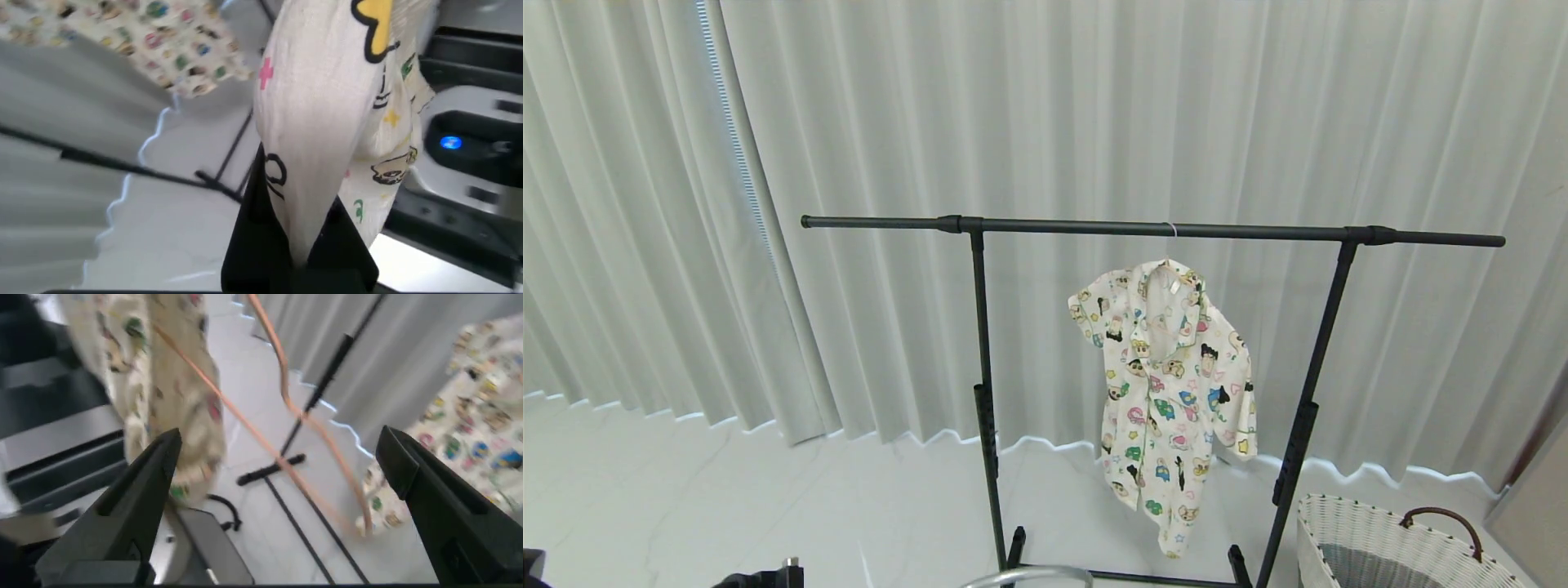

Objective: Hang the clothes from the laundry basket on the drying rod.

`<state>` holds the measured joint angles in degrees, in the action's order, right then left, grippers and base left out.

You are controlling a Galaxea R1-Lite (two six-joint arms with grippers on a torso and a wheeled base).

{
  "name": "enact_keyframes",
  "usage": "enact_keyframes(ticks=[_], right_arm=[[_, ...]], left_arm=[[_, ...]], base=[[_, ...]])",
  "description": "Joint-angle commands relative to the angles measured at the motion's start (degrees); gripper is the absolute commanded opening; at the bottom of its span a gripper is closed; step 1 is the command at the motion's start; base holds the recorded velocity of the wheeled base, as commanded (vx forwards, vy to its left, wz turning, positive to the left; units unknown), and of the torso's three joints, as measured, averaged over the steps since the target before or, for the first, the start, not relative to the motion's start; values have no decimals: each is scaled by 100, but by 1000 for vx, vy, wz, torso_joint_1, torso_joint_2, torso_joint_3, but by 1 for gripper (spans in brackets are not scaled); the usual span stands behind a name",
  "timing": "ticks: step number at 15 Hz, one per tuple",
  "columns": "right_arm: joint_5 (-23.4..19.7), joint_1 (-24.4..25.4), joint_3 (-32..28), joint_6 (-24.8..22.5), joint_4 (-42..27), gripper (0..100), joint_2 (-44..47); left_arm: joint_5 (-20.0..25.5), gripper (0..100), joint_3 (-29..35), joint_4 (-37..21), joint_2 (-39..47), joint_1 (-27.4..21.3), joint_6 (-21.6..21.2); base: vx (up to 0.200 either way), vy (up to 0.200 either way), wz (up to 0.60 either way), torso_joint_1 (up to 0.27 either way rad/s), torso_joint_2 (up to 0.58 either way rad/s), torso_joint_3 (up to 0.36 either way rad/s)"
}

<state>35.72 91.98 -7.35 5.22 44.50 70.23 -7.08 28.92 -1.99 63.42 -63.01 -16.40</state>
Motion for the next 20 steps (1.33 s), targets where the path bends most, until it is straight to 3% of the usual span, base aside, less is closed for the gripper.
enact_keyframes(ticks=[1, 6, 10, 14, 20], right_arm=[[-39, -505, 93, 14, -2, 100, -115], [-294, -1657, -47, 137, -240, 100, 70], [-874, -2334, -1023, 990, -451, 100, 1010], [-865, -2325, -2183, 1403, -442, 100, 2197], [-856, -1727, -2376, 1614, -424, 100, 2663]], left_arm=[[-144, 0, 44, 5, -40, 325, 5], [-144, 0, 958, 5, 22, 1160, 14], [-127, 0, 1336, 5, 57, 1160, 14], [-118, 0, 1547, 5, 48, 1125, 14], [-118, 0, 1529, 164, 74, 1116, 22]], base=[[0, 0, 0, 0, 0, 0], [0, 0, 0, 0, 0, 0], [0, 0, 0, 0, 0, 0], [0, 0, 0, 0, 0, 0], [0, 0, 0, 0, 0, 0]])
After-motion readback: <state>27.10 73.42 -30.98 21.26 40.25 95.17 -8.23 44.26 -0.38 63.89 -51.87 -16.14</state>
